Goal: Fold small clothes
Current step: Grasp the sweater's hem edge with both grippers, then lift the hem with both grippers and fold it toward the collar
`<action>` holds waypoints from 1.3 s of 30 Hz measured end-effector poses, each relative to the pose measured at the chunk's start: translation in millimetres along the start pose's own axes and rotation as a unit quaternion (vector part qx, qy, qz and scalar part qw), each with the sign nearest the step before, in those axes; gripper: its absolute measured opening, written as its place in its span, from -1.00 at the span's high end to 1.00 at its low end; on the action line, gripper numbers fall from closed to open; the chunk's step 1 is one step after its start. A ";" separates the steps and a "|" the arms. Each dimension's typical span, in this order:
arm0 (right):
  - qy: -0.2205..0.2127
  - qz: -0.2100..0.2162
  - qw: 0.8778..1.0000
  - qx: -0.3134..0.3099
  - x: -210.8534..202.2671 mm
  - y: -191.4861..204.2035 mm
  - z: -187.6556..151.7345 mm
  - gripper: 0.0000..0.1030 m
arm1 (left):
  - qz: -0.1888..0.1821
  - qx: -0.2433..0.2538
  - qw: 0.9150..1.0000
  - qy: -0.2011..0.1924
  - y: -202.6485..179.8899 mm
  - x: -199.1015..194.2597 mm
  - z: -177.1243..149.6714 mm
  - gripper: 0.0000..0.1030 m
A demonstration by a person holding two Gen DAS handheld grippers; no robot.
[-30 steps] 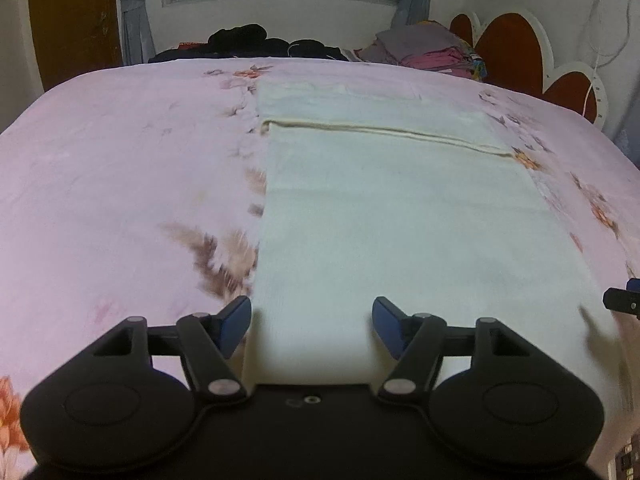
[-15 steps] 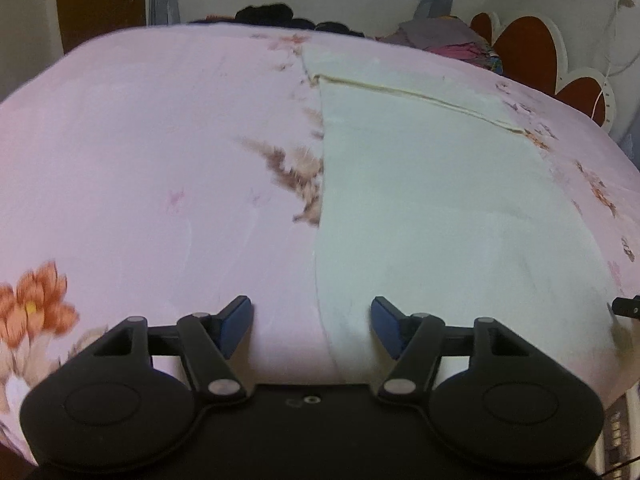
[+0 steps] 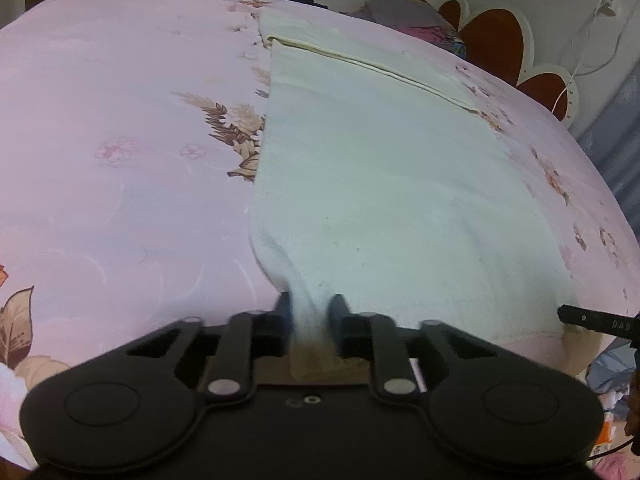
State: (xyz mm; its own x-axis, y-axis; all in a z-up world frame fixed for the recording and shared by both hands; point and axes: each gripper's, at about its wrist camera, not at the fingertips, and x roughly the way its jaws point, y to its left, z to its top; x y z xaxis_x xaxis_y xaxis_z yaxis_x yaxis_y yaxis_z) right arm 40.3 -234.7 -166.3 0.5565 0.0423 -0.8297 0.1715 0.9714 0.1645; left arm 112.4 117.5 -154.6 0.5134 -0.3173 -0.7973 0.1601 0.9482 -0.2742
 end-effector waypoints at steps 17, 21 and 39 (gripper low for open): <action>-0.067 0.090 0.994 0.020 -27.4 16.9 61.3 0.88 | -0.075 -0.020 0.995 -0.065 -5.8 -17.0 76.0 0.89; -0.103 0.095 0.990 0.024 -24.8 17.0 100.5 0.88 | -0.072 -0.015 0.992 -0.100 -14.1 -10.6 116.4 0.89; -0.150 0.114 0.980 0.058 91.3 12.4 272.4 0.88 | -0.034 -0.052 0.989 -0.134 -13.3 95.3 258.6 0.89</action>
State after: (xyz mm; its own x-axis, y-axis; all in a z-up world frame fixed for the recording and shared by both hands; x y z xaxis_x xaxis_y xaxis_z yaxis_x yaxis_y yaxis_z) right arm 314.7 -282.6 -94.7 0.8017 0.1672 -0.5738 0.0974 0.9106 0.4016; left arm 377.2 78.0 -88.0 0.7122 -0.3516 -0.6076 0.1215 0.9142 -0.3866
